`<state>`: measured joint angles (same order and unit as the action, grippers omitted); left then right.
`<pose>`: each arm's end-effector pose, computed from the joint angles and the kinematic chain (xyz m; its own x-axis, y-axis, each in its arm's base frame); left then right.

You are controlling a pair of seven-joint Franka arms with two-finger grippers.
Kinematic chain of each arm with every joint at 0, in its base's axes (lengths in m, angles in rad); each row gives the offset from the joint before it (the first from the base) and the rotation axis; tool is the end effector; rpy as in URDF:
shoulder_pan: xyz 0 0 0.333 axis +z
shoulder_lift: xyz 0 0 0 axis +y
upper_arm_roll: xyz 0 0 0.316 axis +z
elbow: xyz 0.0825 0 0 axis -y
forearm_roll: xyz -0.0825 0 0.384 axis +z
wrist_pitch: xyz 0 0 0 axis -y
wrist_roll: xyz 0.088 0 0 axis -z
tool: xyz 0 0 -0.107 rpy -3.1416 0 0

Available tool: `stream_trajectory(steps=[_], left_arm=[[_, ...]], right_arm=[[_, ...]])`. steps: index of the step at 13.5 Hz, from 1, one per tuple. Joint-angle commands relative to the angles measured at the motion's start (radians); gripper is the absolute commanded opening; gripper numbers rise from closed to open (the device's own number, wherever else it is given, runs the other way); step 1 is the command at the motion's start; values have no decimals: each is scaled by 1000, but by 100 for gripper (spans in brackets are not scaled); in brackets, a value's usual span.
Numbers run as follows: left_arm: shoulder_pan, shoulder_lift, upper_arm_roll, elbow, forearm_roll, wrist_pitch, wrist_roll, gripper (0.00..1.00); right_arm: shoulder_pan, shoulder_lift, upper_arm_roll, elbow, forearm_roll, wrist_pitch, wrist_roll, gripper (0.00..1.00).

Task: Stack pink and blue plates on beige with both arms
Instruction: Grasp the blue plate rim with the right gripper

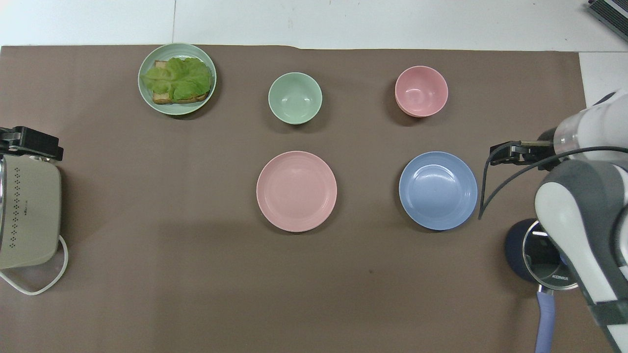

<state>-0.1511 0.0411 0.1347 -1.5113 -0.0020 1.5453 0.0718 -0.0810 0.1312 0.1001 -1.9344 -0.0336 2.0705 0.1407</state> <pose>0.5649 -0.0112 0.6275 0.9961 -0.0882 -0.0070 -0.0882 -0.9961 -0.0030 0.5887 0.0079 0.4196 0.9943 -0.1062 0.0078 -0.1063 -0.9942 0.0156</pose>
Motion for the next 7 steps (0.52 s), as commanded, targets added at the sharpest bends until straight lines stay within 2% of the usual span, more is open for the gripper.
stream_trajectory(steps=[1, 5, 7], left_arm=[[-5, -6, 2, -3, 16, -11, 8, 100], [-4, -7, 3, -1, 14, -11, 8, 100], [-5, -7, 3, -1, 14, -11, 8, 100]], right_arm=[[9, 1, 3, -112, -11, 156, -30, 100], [-26, 28, 1, -257, -11, 383, -96, 100], [-69, 41, 3, -278, -11, 421, -170, 100]])
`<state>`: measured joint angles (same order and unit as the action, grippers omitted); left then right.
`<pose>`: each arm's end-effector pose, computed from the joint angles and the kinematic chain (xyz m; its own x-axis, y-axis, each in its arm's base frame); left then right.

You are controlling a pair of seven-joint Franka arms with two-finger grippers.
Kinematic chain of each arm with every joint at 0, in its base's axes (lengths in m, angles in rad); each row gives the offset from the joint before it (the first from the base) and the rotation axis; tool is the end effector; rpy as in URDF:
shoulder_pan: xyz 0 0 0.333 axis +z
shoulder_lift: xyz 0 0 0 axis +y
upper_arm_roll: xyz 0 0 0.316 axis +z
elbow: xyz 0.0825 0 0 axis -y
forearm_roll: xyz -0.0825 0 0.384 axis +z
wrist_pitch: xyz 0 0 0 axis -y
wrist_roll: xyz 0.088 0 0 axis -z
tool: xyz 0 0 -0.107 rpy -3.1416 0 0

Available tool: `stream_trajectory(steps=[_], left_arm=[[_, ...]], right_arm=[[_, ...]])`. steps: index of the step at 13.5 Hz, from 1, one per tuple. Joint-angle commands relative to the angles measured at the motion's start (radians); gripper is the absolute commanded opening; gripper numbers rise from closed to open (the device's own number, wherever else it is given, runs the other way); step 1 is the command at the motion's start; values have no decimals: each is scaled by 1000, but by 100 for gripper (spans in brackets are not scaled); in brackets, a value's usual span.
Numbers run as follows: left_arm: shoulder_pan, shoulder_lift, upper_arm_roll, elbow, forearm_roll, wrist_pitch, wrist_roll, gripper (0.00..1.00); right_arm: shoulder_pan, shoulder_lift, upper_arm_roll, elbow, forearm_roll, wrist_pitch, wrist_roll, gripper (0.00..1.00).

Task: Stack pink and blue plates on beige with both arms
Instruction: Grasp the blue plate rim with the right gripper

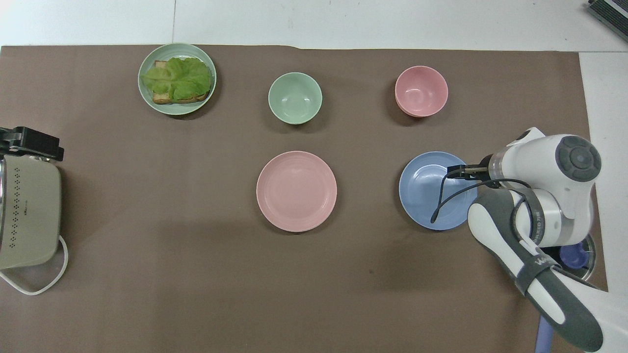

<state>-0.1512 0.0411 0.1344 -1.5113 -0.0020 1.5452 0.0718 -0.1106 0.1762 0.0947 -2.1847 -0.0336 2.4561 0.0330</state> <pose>0.5648 -0.0114 0.6275 0.9960 -0.0886 -0.0071 -0.0886 -0.9961 -0.0030 0.5632 -0.0095 0.3172 0.9950 -0.0259 0.0961 -0.0264 -0.9996 0.0039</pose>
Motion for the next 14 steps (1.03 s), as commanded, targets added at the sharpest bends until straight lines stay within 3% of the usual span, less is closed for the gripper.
stream_trajectory(steps=[1, 3, 5, 6, 9, 10, 11, 12, 14], left_arm=[[-5, -7, 2, -3, 14, -11, 8, 100], [-5, -7, 4, -3, 14, -11, 8, 100], [-4, -6, 4, -3, 14, -11, 8, 100], [-5, -7, 4, -3, 14, -11, 8, 100], [-4, -7, 2, -3, 14, -11, 8, 100], [-5, -6, 4, -3, 14, -11, 8, 100], [-5, -6, 4, -3, 14, -11, 8, 100], [-5, -7, 2, -3, 14, -11, 8, 100], [-5, -7, 4, -3, 14, -11, 8, 100]], right_arm=[[-52, -6, 10, -33, -9, 34, -65, 100], [-73, -4, 11, -47, 15, 35, -122, 100], [-80, 2, 10, -50, 198, 32, -270, 100], [-78, 2, 10, -50, 249, 24, -322, 95], [-75, 2, 10, -50, 261, 0, -338, 59], [-70, 2, 10, -50, 265, -6, -338, 41], [-67, 2, 10, -49, 271, -11, -338, 15], [-67, 2, 10, -46, 287, -11, -338, 0], [-67, -3, 10, -32, 302, -17, -347, 0]])
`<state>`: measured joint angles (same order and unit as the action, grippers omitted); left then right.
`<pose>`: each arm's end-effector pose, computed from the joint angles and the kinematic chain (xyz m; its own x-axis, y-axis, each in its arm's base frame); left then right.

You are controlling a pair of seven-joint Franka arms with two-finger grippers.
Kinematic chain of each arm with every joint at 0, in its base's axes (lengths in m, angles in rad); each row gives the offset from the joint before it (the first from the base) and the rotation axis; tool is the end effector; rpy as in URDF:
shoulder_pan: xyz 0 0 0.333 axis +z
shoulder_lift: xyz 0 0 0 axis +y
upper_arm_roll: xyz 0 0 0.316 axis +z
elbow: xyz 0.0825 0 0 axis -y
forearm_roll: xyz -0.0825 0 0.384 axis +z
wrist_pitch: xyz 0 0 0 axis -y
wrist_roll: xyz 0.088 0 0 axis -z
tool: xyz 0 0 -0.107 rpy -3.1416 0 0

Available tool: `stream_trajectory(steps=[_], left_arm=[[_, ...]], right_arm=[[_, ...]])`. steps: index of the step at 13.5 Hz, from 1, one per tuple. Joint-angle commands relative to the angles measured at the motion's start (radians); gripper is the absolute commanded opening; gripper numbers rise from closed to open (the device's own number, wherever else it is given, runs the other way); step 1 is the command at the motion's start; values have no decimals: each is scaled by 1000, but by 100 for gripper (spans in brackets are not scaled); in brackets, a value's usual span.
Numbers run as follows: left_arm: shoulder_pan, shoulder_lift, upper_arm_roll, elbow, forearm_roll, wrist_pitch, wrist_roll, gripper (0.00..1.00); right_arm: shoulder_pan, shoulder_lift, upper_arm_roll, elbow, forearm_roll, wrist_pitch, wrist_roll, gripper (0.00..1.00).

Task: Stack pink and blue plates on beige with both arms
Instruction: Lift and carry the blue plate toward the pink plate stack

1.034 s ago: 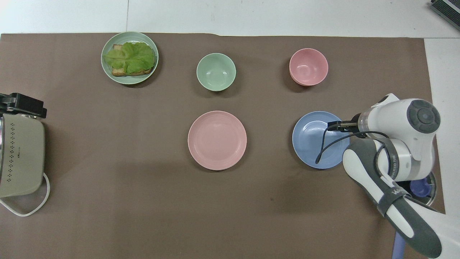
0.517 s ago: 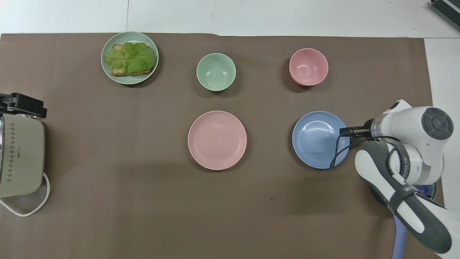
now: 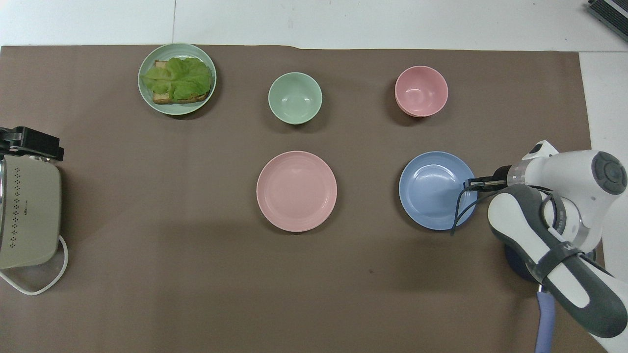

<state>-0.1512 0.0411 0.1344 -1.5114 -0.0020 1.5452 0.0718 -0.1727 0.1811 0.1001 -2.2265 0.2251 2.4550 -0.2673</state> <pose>0.5648 -0.0114 0.6274 0.9960 -0.0886 -0.0072 -0.0886 -0.9961 -0.0030 0.5481 -0.0402 0.2969 0.9971 0.0157 0.0751 0.0271 -0.9879 -0.1528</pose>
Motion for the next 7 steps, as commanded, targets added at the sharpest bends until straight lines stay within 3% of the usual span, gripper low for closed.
stream_trajectory(steps=[1, 3, 7], left_arm=[[-5, -7, 4, -3, 14, -11, 8, 100], [-5, -6, 4, -3, 14, -11, 8, 100], [-5, -7, 4, -1, 14, -11, 8, 100]], right_arm=[[-7, -15, 6, 25, 43, -34, -52, 0], [-5, -34, 7, 62, 49, -82, -52, 0], [21, -118, 15, 81, 229, -201, -49, 0]])
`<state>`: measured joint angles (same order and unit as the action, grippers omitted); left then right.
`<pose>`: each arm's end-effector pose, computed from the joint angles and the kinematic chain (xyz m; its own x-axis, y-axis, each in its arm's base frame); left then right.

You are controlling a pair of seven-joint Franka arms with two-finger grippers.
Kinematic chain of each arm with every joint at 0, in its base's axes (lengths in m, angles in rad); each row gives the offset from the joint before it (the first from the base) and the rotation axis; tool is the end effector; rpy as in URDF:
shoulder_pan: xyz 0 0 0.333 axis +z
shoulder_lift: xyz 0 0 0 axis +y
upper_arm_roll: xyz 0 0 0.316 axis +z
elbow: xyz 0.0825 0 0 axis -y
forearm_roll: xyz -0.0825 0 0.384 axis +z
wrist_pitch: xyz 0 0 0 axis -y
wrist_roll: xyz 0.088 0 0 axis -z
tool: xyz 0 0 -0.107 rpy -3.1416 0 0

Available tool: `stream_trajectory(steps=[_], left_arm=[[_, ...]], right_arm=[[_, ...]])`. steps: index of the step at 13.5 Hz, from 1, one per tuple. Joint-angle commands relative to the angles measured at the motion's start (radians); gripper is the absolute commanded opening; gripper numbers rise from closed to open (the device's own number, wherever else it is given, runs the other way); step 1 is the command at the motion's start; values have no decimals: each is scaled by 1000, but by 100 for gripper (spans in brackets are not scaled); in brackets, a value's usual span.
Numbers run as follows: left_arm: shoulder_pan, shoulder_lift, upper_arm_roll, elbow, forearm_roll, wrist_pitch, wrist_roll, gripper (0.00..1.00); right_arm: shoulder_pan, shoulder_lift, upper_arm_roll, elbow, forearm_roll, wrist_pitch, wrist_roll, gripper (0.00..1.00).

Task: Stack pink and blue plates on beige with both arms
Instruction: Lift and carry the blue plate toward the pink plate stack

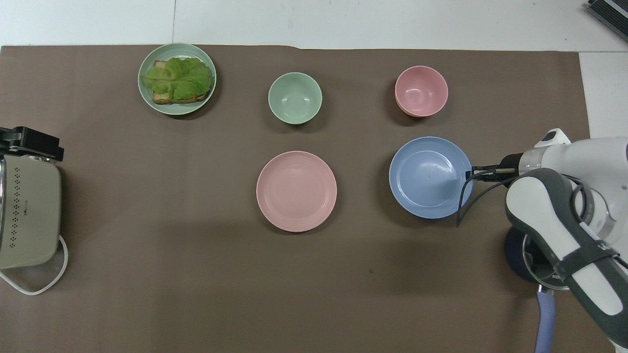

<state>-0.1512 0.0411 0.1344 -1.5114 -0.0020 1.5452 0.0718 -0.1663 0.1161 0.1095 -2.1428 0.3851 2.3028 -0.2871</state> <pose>0.5648 -0.0114 0.6274 0.9960 -0.0886 -0.0072 -0.0886 -0.9961 -0.0030 0.5606 -0.0248 0.3558 0.9954 -0.0368 0.0889 -0.0096 -0.9574 -0.2887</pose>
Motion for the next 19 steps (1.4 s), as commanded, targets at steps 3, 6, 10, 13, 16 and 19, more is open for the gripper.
stream_trajectory(steps=[3, 6, 10, 13, 16, 19], left_arm=[[-5, -7, 4, -3, 14, -11, 8, 100], [-5, -7, 4, -3, 14, -11, 8, 100], [-5, -7, 4, -3, 14, -11, 8, 100], [-4, -7, 4, -3, 14, -11, 8, 100], [-4, -7, 4, -3, 14, -11, 8, 100], [-5, -7, 4, -3, 14, -11, 8, 100]], right_arm=[[63, -73, 6, -5, 145, -62, -14, 0], [180, -61, 4, -3, 132, 30, 133, 0], [328, -1, 4, -3, 130, 159, 284, 0], [419, 46, 3, 10, 127, 227, 387, 0], [485, 63, 3, 11, 126, 228, 423, 0], [518, 68, 2, 1, 71, 234, 473, 0]])
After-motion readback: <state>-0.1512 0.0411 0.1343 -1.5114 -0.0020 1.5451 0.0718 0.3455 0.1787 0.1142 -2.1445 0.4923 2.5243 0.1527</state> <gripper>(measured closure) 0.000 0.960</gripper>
